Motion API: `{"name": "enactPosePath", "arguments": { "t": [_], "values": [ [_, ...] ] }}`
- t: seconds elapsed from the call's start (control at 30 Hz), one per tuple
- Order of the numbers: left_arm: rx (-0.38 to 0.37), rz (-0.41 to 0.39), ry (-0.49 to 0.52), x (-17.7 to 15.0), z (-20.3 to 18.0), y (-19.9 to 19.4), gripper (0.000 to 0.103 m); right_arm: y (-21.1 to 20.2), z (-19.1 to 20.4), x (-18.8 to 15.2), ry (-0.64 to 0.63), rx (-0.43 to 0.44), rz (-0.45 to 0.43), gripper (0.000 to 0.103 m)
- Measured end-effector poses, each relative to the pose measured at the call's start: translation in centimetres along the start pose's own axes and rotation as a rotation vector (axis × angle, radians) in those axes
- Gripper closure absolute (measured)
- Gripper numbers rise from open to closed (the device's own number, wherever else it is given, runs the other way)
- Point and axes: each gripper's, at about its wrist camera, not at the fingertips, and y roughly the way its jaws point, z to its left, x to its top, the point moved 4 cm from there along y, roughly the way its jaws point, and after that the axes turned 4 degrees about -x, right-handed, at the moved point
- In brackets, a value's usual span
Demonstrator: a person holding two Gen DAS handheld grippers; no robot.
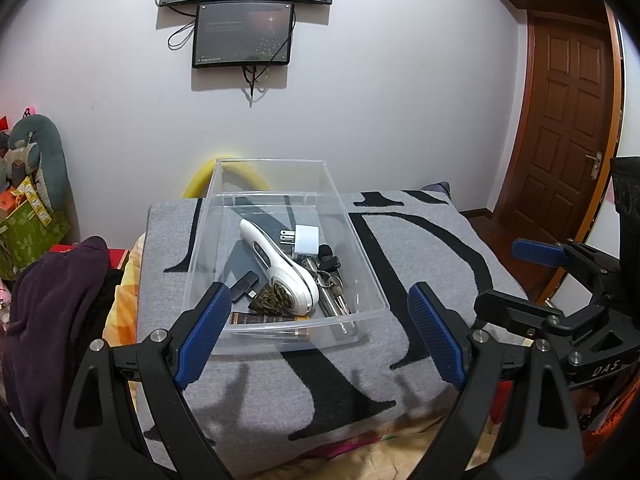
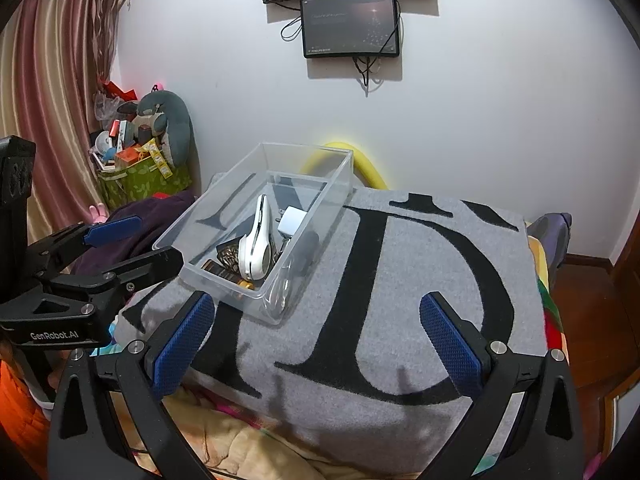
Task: Organize rigid objects
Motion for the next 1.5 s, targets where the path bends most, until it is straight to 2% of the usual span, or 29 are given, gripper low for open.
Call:
{"name": "enactPosePath", "arguments": {
  "t": [0.2,1.5],
  "values": [
    [-0.004,0.0,-0.005,-0.15,-0.03,0.0,0.009,0.06,-0.01,-0.06,0.002,0.0,0.007,0.0],
    [-0.026,0.009,-0.01,-0.2,-0.19,0.27,0.009,0.03,0.19,0.18,0.008,0.001,0.005,0.0]
  ]
}}
